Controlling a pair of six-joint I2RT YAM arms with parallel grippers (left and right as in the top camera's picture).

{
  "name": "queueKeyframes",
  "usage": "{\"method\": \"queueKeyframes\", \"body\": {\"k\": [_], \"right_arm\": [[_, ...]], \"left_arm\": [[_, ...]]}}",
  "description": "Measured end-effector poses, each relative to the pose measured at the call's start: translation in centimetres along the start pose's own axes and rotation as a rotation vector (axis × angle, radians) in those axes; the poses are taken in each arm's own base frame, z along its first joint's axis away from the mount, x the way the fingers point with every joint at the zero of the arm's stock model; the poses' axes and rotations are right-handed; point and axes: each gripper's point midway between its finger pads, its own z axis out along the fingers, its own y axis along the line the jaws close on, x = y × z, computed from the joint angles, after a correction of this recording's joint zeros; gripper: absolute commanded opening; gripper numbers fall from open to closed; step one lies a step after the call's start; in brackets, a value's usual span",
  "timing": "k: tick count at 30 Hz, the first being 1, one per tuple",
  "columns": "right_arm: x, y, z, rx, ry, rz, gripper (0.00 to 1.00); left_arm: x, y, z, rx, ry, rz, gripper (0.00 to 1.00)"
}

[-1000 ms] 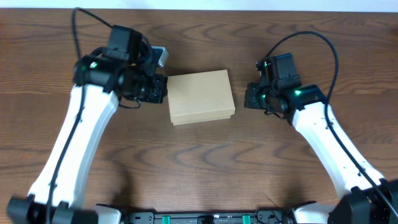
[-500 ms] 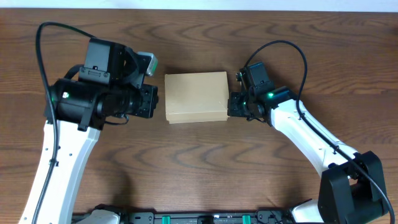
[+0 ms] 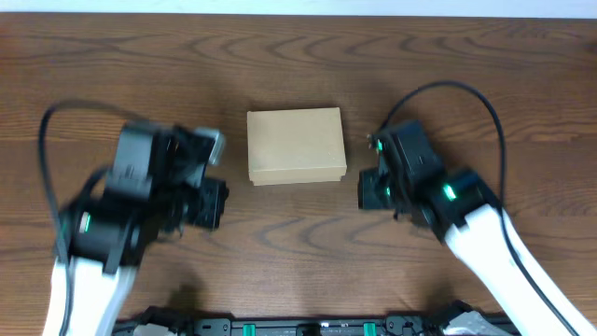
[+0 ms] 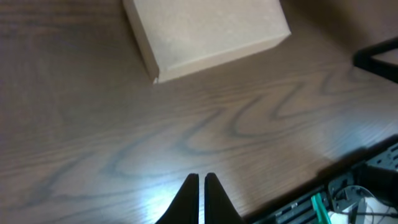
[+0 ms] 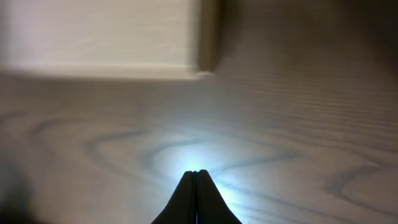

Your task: Pack container

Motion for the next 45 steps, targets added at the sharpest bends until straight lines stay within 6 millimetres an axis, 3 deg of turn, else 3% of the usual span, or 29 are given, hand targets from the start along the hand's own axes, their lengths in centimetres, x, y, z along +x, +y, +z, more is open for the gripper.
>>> {"method": "queueKeyframes", "body": {"k": [4,5,6,7,8,15,30,34,41,45], "right_arm": [[1.9,1.7,-4.0,-0.068,-0.111,-0.108,0.02],[2.4,1.8,-4.6,-0.080,-0.127,-0.122,0.13],[2.8,1.9,-5.3,-0.098,-0.152,-0.139,0.36],[3.1,1.9,-5.8,-0.108,-0.170,-0.145,0.75],[3.2,2.0,-6.4,-0.121,-0.190,-0.151,0.99],[3.2,1.9,-8.8,-0.170,-0.274,-0.132,0.99],[3.2,1.9,-8.6,-0.167,-0.269,-0.131,0.99],[3.3,1.9,-8.6,-0.167,-0.268,-0.131,0.99],[3.3,1.9,-8.6,-0.167,-0.268,-0.131,0.99],[3.3,1.8,-8.5,-0.165,-0.266,-0.130,0.99]], "left_arm": [[1.4,-0.5,-1.2,0.031,-0.165,0.000,0.06],[1.7,-0.5,-1.4,0.037,-0.188,-0.003,0.19],[1.9,-0.6,-1.7,0.044,-0.221,0.000,0.42],[2.1,-0.7,-1.9,0.049,-0.245,-0.003,0.83],[2.4,-0.8,-2.2,0.054,-0.266,-0.013,0.95],[3.4,-0.8,-2.4,0.061,-0.266,-0.062,0.95],[4.2,-0.6,-2.2,0.057,-0.231,-0.093,0.96],[5.4,0.0,-2.5,0.025,-0.217,-0.113,0.96],[3.3,1.0,-6.1,-0.056,-0.548,0.020,0.95],[3.9,2.4,-5.2,-0.111,-0.643,0.079,0.95]]}}
